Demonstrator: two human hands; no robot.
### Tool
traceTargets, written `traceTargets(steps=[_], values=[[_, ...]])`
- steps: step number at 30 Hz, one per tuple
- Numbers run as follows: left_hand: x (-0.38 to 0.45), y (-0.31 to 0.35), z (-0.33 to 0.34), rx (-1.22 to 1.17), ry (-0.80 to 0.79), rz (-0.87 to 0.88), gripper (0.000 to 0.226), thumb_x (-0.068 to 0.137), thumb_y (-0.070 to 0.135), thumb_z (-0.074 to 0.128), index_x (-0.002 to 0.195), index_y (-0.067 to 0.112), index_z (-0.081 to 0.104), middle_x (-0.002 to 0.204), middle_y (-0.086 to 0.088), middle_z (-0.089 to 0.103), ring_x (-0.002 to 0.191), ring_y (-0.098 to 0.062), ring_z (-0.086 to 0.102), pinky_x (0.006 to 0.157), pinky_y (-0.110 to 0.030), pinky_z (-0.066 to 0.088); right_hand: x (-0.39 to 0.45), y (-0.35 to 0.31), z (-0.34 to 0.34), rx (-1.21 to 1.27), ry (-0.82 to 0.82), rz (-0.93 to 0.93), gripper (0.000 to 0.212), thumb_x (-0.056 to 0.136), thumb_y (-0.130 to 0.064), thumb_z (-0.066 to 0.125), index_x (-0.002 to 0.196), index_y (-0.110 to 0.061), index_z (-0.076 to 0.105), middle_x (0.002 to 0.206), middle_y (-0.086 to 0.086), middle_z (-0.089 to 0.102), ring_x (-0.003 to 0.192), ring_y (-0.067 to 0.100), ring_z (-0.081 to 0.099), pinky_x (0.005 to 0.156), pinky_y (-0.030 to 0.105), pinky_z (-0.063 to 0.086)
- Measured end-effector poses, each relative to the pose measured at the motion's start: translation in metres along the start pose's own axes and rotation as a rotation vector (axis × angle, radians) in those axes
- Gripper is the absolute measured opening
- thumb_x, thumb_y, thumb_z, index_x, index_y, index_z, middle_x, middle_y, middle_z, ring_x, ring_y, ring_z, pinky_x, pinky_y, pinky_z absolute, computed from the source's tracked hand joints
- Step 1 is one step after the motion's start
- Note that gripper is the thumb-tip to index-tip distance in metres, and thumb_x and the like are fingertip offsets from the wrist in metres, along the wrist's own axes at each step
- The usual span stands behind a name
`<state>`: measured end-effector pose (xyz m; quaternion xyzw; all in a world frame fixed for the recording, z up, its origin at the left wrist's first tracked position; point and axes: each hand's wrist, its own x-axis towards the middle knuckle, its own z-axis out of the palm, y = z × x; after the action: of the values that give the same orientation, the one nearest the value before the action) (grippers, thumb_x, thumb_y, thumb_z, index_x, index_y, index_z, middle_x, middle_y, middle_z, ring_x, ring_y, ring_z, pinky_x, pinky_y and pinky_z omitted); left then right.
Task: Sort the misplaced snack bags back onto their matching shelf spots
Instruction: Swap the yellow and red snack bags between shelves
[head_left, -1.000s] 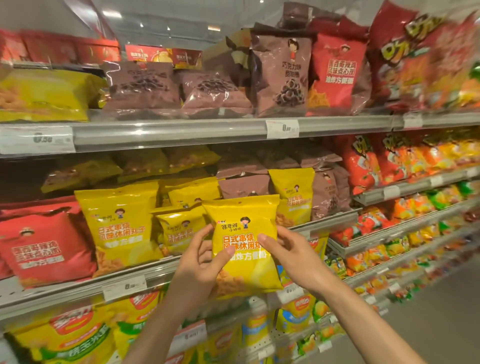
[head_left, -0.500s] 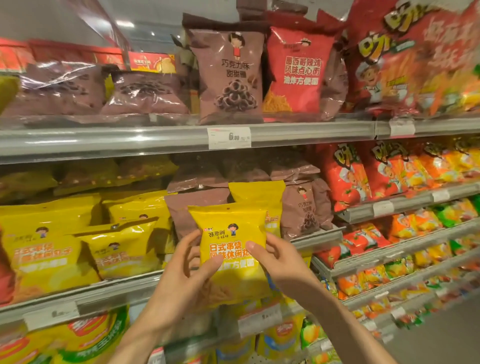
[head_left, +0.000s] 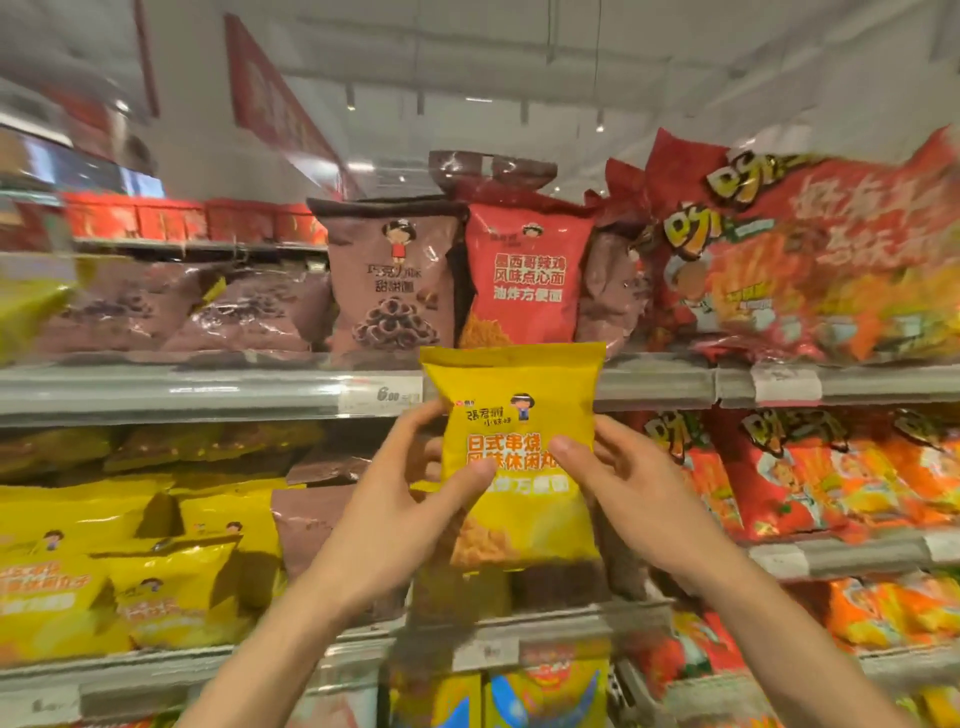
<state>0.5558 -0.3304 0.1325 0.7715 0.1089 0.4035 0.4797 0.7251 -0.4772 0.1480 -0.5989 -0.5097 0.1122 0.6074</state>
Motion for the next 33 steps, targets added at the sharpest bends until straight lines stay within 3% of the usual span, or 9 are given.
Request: traceTargets(steps=[2, 6, 11, 15, 17, 19, 24, 27, 33], values=[[0.014, 0.016, -0.001, 0.042, 0.012, 0.039, 0.059, 0.083, 0.039, 0.074, 0.135, 0.04, 0.046, 0.108, 0.011, 0.076, 0.099, -0.007, 0.073, 0.086, -0.023, 0.059, 0.014, -0.012, -0.008, 0.019, -0.021, -0.006, 0.035, 0.088, -0.042, 0.063, 0.119, -0.027, 0.068, 0.117, -0.007, 0.076, 0.106, 0.012, 0.073, 0.086, 0.035, 0.059], [0.031, 0.037, -0.008, 0.124, 0.072, 0.105, 0.05, 0.088, 0.039, 0.071, 0.13, 0.046, 0.045, 0.11, 0.014, 0.074, 0.096, -0.002, 0.072, 0.081, -0.021, 0.058, 0.038, -0.033, -0.013, -0.068, -0.024, -0.076, 0.037, 0.085, -0.049, 0.06, 0.114, -0.027, 0.066, 0.107, -0.012, 0.077, 0.099, 0.002, 0.072, 0.082, 0.021, 0.056], [0.036, 0.04, -0.034, 0.157, 0.176, 0.109, 0.045, 0.086, 0.048, 0.069, 0.124, 0.055, 0.045, 0.122, 0.019, 0.068, 0.103, -0.007, 0.071, 0.087, -0.035, 0.058, 0.08, -0.041, -0.022, -0.274, 0.277, -0.118, 0.051, 0.088, -0.064, 0.056, 0.12, -0.025, 0.065, 0.109, -0.008, 0.07, 0.102, 0.011, 0.066, 0.091, 0.03, 0.051], [0.032, 0.038, -0.047, 0.182, 0.234, 0.085, 0.058, 0.088, 0.044, 0.068, 0.139, 0.039, 0.04, 0.119, 0.021, 0.065, 0.082, 0.003, 0.072, 0.068, -0.022, 0.061, 0.116, -0.038, -0.013, -0.514, 0.418, -0.055, 0.068, 0.088, -0.064, 0.059, 0.136, -0.017, 0.055, 0.121, 0.0, 0.069, 0.108, 0.019, 0.065, 0.094, 0.04, 0.052], [0.03, 0.035, -0.051, 0.181, 0.242, 0.064, 0.06, 0.089, 0.043, 0.068, 0.141, 0.035, 0.041, 0.12, 0.019, 0.067, 0.085, -0.006, 0.074, 0.069, -0.025, 0.062, 0.126, -0.037, -0.005, -0.536, 0.413, -0.04, 0.071, 0.086, -0.065, 0.062, 0.137, -0.016, 0.052, 0.124, 0.0, 0.069, 0.113, 0.022, 0.065, 0.096, 0.043, 0.052], [0.029, 0.032, -0.054, 0.18, 0.251, 0.045, 0.061, 0.089, 0.042, 0.069, 0.143, 0.034, 0.041, 0.123, 0.014, 0.068, 0.086, -0.015, 0.075, 0.07, -0.033, 0.062, 0.131, -0.037, -0.001, -0.529, 0.413, -0.048, 0.062, 0.087, -0.061, 0.065, 0.129, -0.016, 0.057, 0.121, 0.001, 0.07, 0.111, 0.024, 0.066, 0.095, 0.044, 0.052], [0.028, 0.023, -0.064, 0.237, 0.282, 0.039, 0.061, 0.089, 0.048, 0.067, 0.143, 0.038, 0.042, 0.125, 0.018, 0.067, 0.093, 0.004, 0.071, 0.076, -0.024, 0.058, 0.136, -0.036, -0.003, -0.447, 0.405, -0.041, 0.052, 0.087, -0.054, 0.069, 0.121, -0.016, 0.06, 0.118, 0.002, 0.07, 0.107, 0.023, 0.066, 0.095, 0.046, 0.054], [0.028, 0.019, -0.068, 0.218, 0.282, 0.017, 0.063, 0.085, 0.054, 0.067, 0.141, 0.041, 0.043, 0.118, 0.016, 0.071, 0.095, 0.0, 0.072, 0.087, -0.037, 0.058, 0.137, -0.036, -0.008, -0.36, 0.403, -0.043, 0.048, 0.087, -0.05, 0.071, 0.121, -0.018, 0.059, 0.117, -0.001, 0.071, 0.105, 0.019, 0.068, 0.095, 0.046, 0.055], [0.027, 0.016, -0.071, 0.163, 0.284, -0.013, 0.065, 0.085, 0.052, 0.067, 0.143, 0.038, 0.042, 0.117, 0.013, 0.073, 0.102, -0.005, 0.073, 0.093, -0.043, 0.058, 0.133, -0.047, -0.014, -0.214, 0.4, -0.118, 0.033, 0.093, -0.042, 0.068, 0.116, -0.023, 0.055, 0.104, -0.009, 0.068, 0.087, -0.004, 0.064, 0.069, 0.012, 0.05]])
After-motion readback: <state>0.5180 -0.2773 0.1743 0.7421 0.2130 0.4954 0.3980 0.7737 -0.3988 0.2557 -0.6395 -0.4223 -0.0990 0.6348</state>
